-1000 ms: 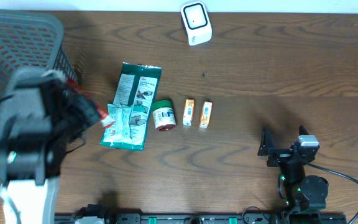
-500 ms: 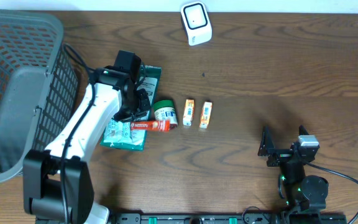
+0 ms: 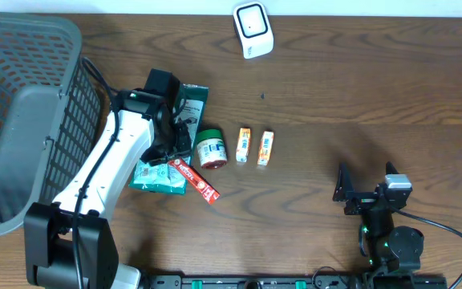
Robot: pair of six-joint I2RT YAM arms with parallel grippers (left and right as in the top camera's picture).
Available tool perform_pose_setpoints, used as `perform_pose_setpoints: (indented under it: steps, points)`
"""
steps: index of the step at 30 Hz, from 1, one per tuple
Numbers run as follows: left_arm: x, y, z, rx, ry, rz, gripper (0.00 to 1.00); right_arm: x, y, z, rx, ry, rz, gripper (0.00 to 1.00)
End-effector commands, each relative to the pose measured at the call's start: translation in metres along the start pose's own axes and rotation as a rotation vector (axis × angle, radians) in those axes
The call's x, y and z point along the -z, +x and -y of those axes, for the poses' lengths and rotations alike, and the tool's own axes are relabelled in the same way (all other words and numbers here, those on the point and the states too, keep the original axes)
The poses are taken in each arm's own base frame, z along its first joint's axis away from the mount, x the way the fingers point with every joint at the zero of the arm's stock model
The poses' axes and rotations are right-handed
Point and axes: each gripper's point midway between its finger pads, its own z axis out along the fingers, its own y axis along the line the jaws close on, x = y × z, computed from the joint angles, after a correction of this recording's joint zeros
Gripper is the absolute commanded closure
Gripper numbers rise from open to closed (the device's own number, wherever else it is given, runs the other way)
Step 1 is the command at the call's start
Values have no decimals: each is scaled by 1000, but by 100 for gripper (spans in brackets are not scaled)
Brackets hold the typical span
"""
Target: Scan the item barcode
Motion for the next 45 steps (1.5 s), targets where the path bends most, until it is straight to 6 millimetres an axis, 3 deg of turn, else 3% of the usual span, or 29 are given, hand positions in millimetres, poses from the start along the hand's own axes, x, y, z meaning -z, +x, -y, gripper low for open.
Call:
perform_pose_setpoints:
  steps: [1,8,11,14,21,25,33,35,36,37,45]
  points:
    - [6,-2,-13,-10,-63,30,50,0,1,-2,-14,-11,-2,1]
    - [7,-9,-20,-5,-107,66,49,0,1,-2,-14,-10,-2,1]
    - [13,-22,-38,18,-176,121,49,0,1,-2,-14,-11,-2,1]
    - [23,-35,-72,100,-250,167,48,0,1,-2,-14,-11,-2,1]
    - [27,-41,-105,208,-260,163,48,0,1,-2,-14,-11,-2,1]
    - [28,-47,-108,223,-254,182,40,0,1,-2,-14,-11,-2,1]
    - [29,-60,-104,223,-233,236,34,0,1,-2,-14,-11,-2,1]
    - [30,-62,-103,224,-230,242,17,0,1,-2,-14,-11,-2,1]
    - [30,-62,-104,223,-231,242,16,0,1,-2,-14,-11,-2,1]
    - [30,-62,-104,223,-231,242,9,0,1,-2,-14,-11,-2,1]
    - [30,-62,-104,223,-231,242,9,0,1,-2,-14,-11,-2,1]
